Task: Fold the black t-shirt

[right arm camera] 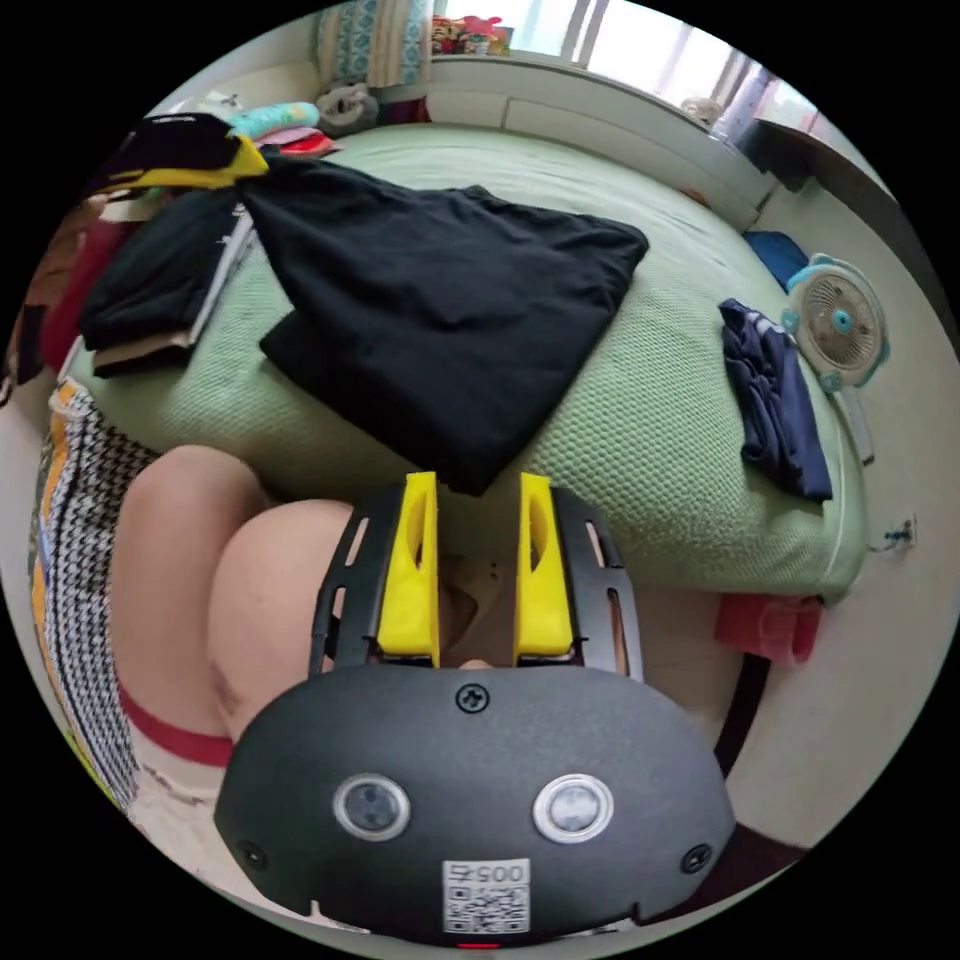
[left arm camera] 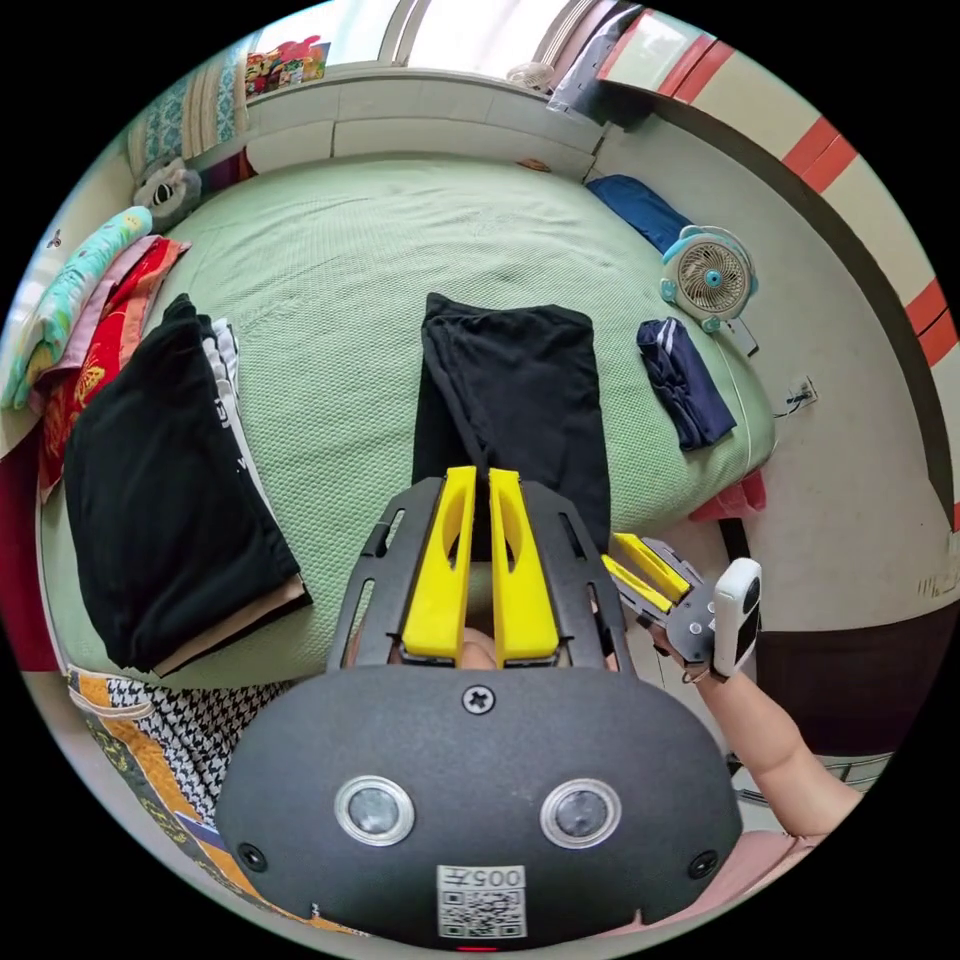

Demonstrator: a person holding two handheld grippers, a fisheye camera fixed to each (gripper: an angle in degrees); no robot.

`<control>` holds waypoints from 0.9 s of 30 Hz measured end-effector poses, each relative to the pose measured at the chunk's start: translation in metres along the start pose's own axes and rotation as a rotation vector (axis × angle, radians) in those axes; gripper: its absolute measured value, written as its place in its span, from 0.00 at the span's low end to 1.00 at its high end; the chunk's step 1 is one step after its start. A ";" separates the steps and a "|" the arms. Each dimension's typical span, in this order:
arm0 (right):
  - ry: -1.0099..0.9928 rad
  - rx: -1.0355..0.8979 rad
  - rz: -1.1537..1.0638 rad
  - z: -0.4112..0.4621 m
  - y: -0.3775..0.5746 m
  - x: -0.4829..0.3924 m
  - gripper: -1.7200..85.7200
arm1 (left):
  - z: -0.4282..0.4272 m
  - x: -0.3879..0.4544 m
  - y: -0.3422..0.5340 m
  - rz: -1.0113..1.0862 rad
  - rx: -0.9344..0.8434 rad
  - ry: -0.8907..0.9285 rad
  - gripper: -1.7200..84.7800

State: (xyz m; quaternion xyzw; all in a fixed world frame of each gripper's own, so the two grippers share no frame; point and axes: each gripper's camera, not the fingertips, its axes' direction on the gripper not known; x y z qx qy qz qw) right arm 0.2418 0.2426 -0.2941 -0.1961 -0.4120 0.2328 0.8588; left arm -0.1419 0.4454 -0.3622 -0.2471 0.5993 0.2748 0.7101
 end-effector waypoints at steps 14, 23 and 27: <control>-0.051 -0.142 0.208 0.040 0.045 0.016 0.01 | 0.090 -0.050 0.048 -0.176 -0.183 -0.111 0.06; -0.132 0.049 0.150 0.003 0.052 0.059 0.09 | 0.070 -0.055 0.065 -0.087 -0.024 -0.016 0.11; -0.161 0.127 0.141 -0.014 0.014 0.085 0.14 | 0.084 -0.040 0.052 -0.016 -0.049 0.039 0.17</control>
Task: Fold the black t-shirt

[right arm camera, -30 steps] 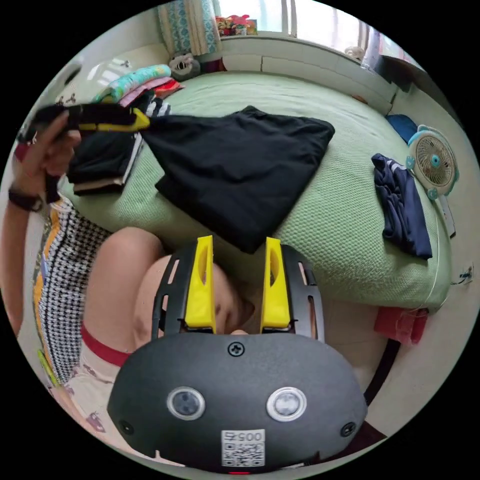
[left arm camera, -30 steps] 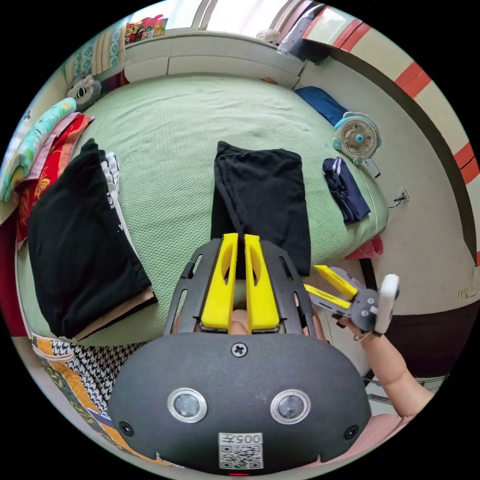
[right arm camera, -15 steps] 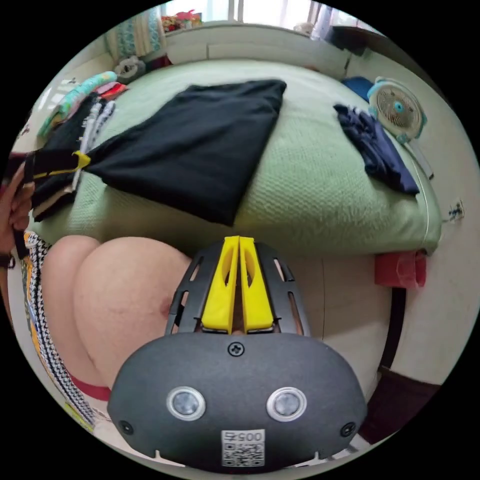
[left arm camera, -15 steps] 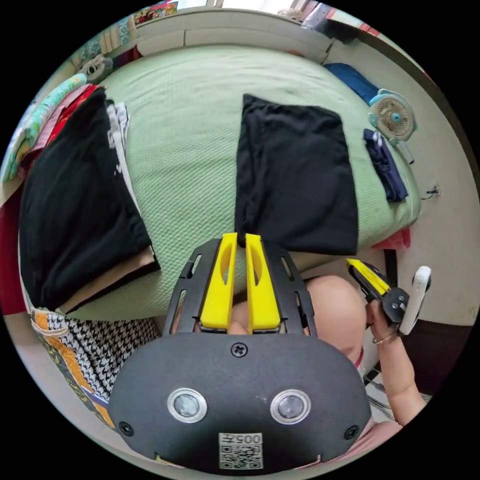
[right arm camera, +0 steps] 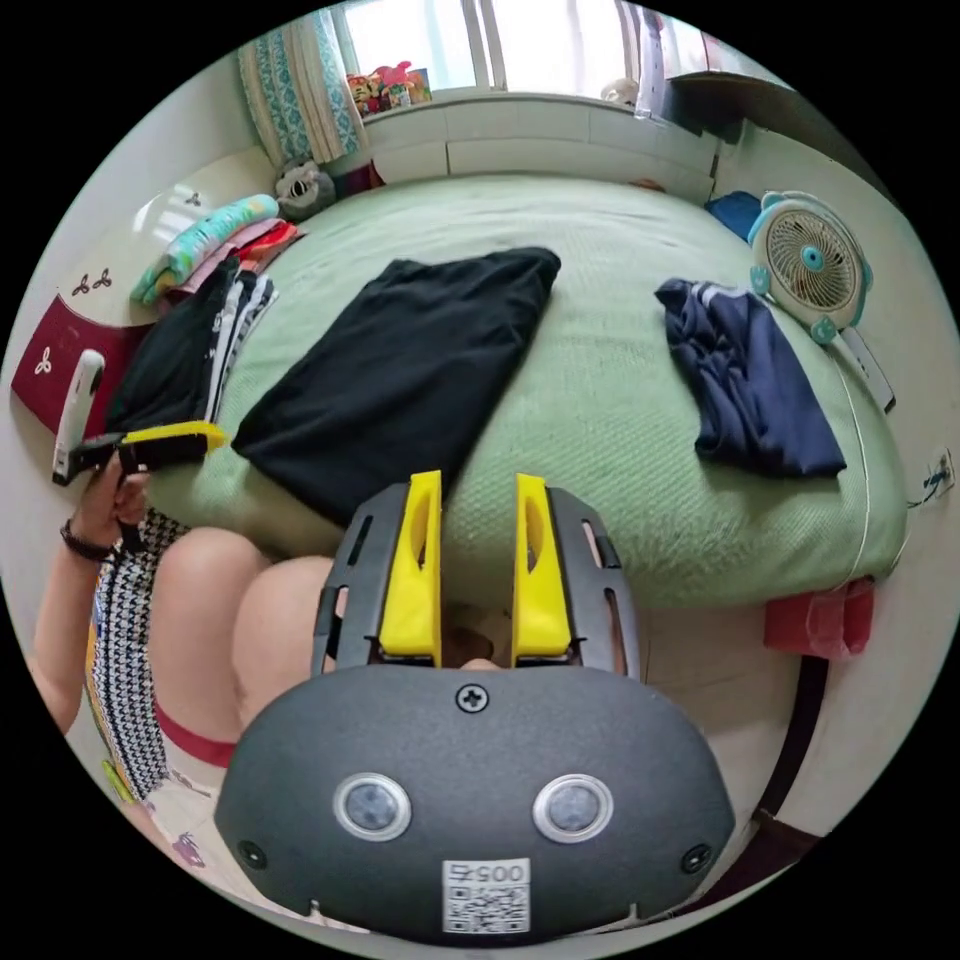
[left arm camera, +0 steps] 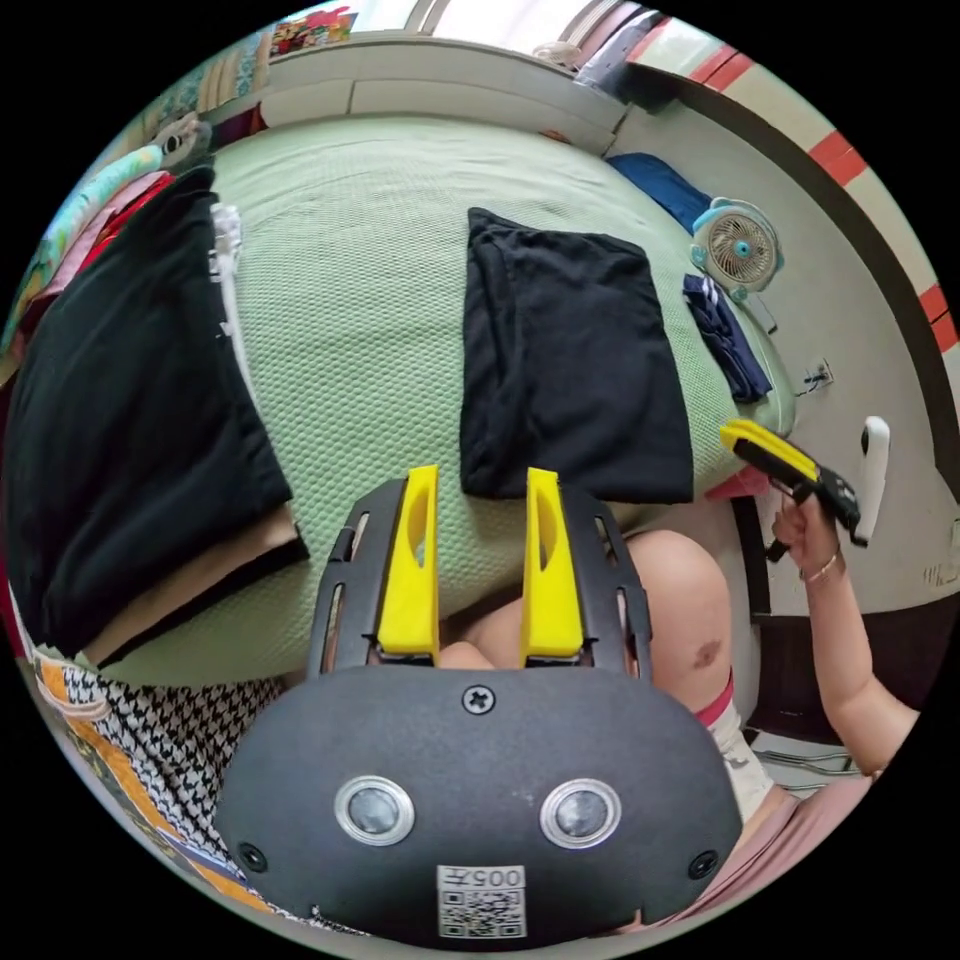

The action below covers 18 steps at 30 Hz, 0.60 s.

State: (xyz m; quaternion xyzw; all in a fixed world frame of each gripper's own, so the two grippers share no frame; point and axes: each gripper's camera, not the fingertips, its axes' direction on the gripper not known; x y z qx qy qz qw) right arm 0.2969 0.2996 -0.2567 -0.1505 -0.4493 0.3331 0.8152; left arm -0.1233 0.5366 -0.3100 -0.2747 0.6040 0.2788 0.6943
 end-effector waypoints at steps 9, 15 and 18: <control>-0.003 0.024 0.037 0.038 -0.123 0.043 0.16 | 0.042 0.016 -0.012 0.004 -0.069 0.023 0.16; -0.055 -0.020 0.157 0.085 -0.175 0.068 0.17 | 0.047 0.043 -0.018 0.065 -0.114 -0.048 0.13; -0.025 -0.033 0.142 0.098 -0.181 0.063 0.16 | 0.050 0.057 -0.023 0.130 -0.164 -0.084 0.12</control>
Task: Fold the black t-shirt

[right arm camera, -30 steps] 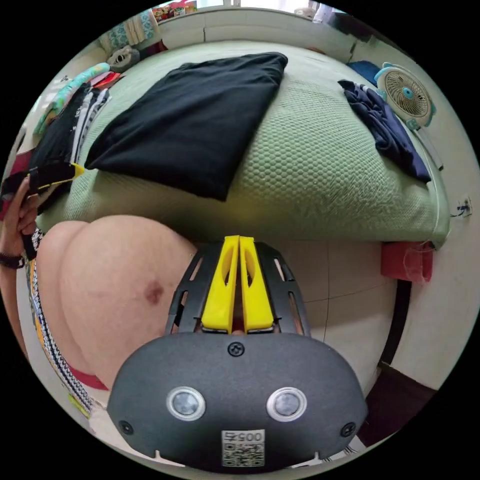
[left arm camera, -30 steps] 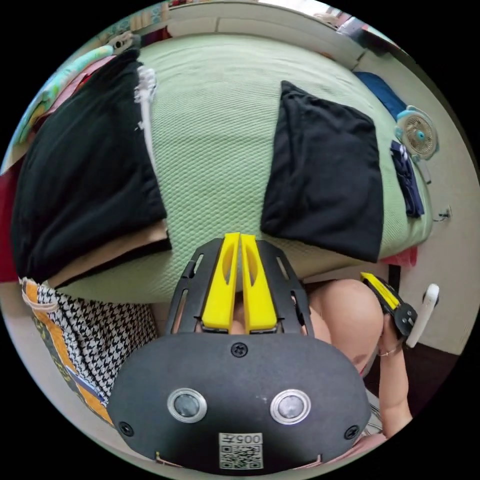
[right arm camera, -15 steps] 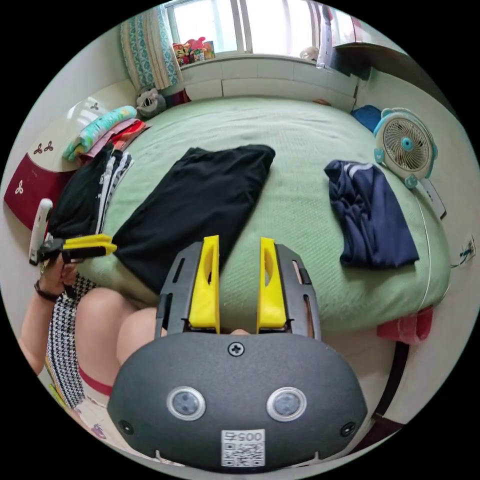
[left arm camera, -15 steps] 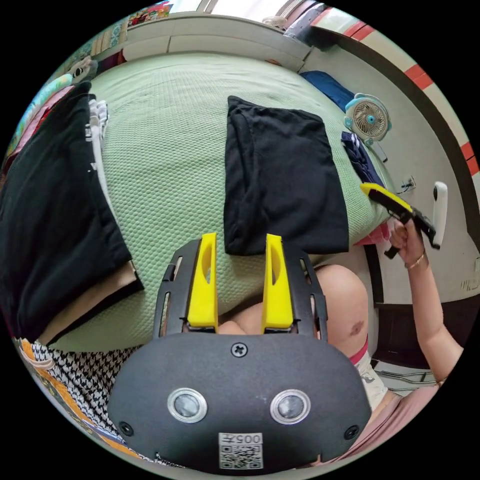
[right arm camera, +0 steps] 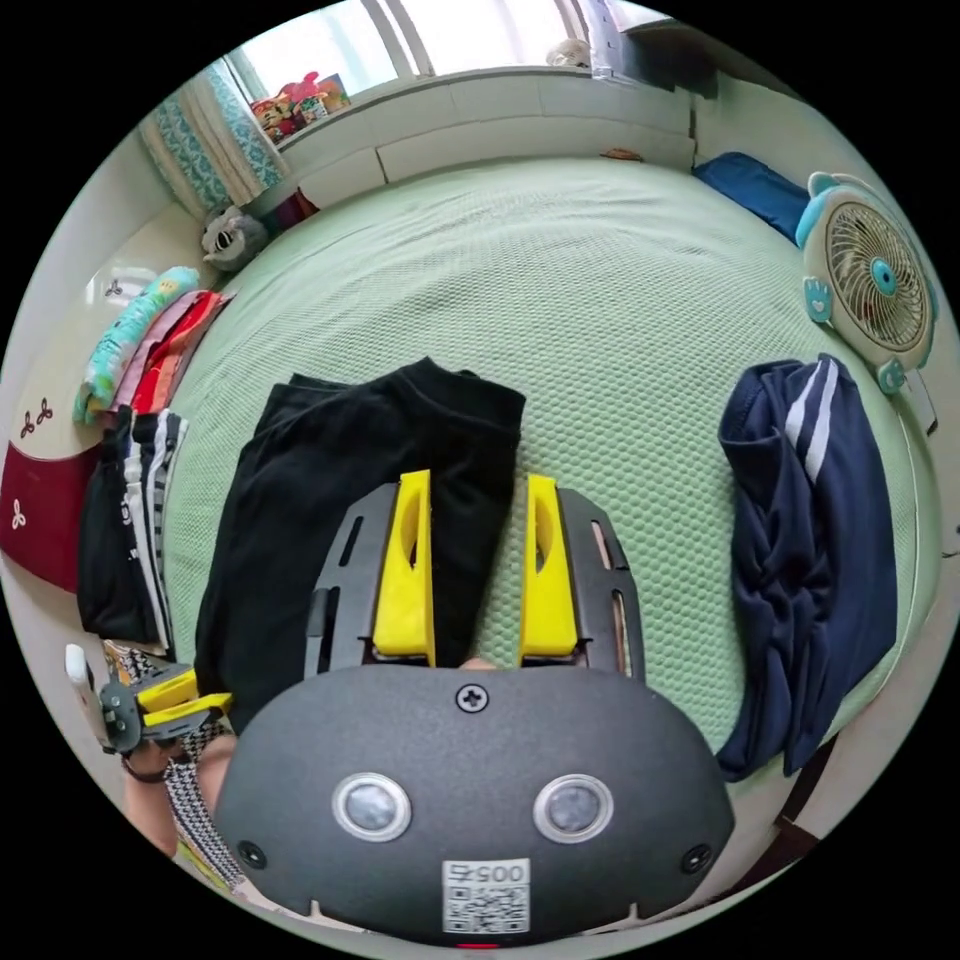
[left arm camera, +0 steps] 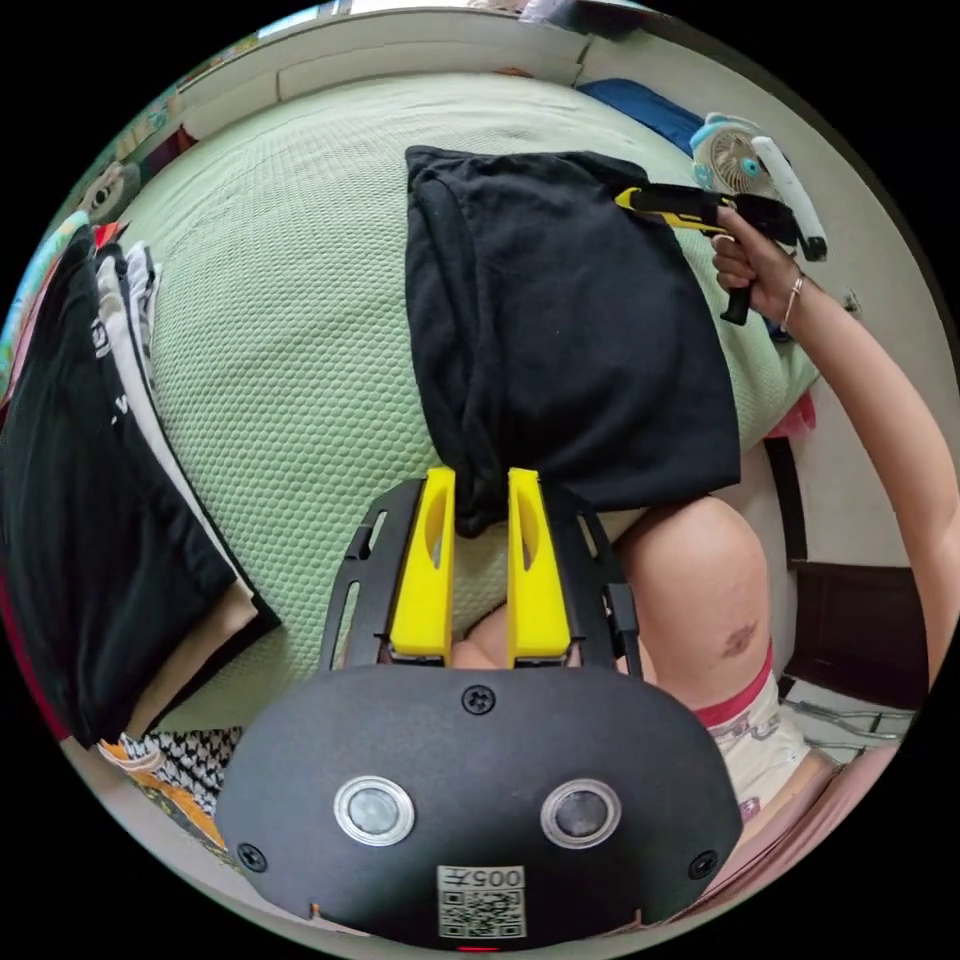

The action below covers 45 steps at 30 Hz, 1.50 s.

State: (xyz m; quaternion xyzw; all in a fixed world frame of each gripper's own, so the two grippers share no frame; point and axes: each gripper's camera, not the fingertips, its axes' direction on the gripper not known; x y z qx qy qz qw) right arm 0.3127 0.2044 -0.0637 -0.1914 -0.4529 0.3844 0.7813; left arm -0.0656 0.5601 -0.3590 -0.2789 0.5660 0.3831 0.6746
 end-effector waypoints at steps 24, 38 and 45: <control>0.143 0.220 -0.232 -0.172 0.026 -0.065 0.01 | -0.094 0.140 0.055 0.085 0.232 0.049 0.08; 0.466 0.266 -0.284 -0.264 -0.041 -0.002 0.01 | -0.112 0.289 0.000 0.100 0.408 0.237 0.08; 0.642 0.124 -0.026 -0.201 -0.049 0.075 0.04 | -0.028 0.336 -0.036 0.064 0.159 0.237 0.08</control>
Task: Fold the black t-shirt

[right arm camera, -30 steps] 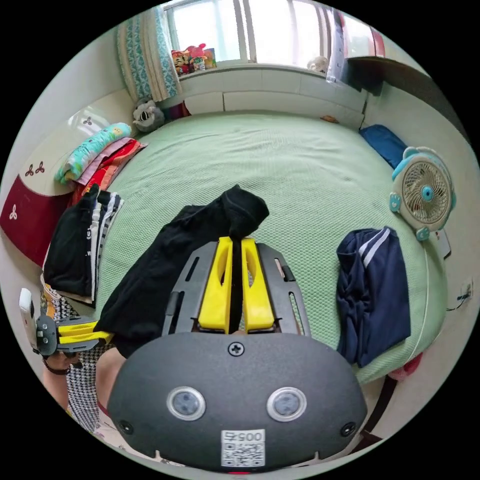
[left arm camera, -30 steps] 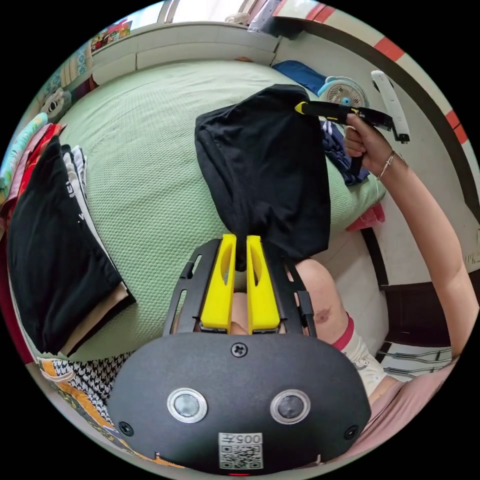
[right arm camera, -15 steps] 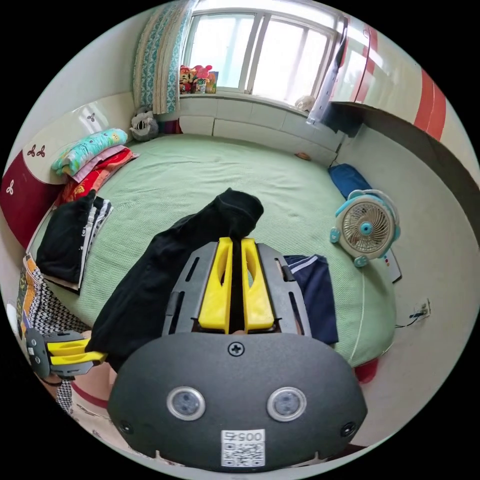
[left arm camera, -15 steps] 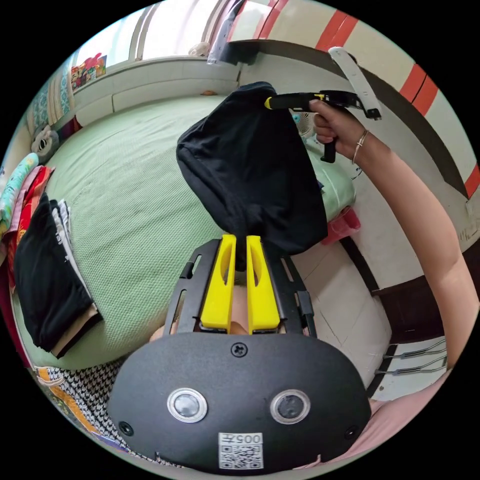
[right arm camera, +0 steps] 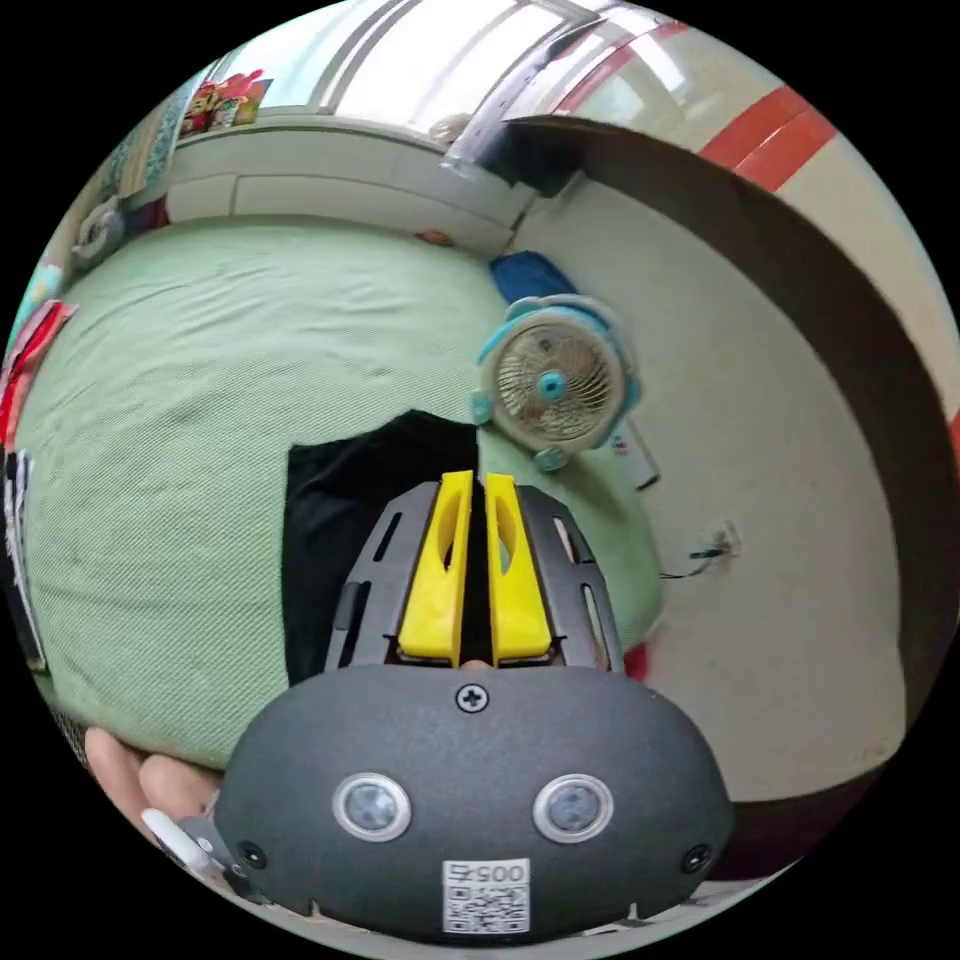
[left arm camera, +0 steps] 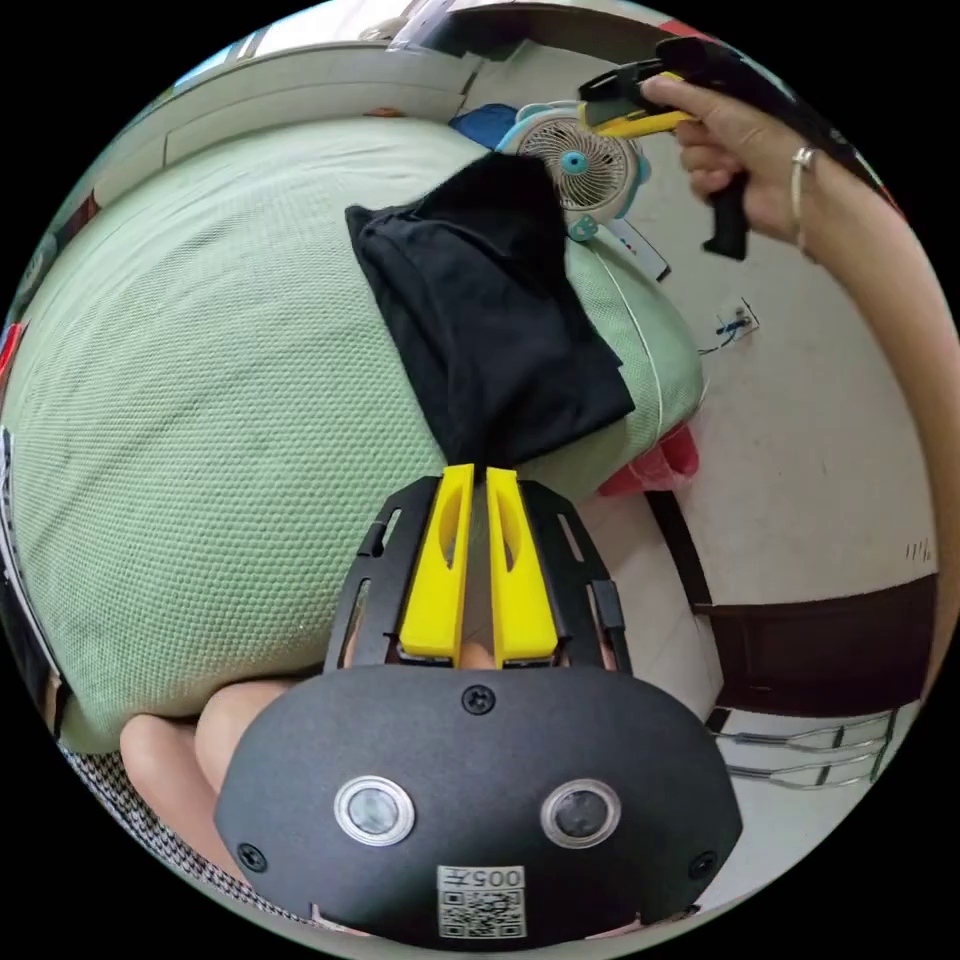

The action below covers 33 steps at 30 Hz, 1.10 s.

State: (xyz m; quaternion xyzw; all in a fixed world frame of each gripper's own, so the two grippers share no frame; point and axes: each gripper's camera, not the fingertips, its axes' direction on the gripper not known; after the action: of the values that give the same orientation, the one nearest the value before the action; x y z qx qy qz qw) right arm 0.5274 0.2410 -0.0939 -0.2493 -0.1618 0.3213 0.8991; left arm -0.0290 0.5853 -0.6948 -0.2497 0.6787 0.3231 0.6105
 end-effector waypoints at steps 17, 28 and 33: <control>-0.406 -0.141 0.041 0.048 0.132 -0.079 0.10 | -0.133 -0.100 0.100 -0.100 0.200 -0.222 0.07; -0.494 -0.085 -0.041 -0.011 0.193 -0.116 0.12 | -0.217 -0.162 0.152 -0.179 0.247 -0.310 0.07; -0.634 0.071 -0.141 -0.079 0.168 -0.178 0.12 | -0.272 -0.204 0.150 -0.253 0.297 -0.438 0.07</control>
State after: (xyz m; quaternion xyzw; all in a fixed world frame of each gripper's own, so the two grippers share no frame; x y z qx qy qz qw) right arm 0.3481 0.2088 -0.2751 -0.0937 -0.4391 0.3255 0.8322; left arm -0.2940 0.4719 -0.4604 -0.1647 0.5343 0.1878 0.8076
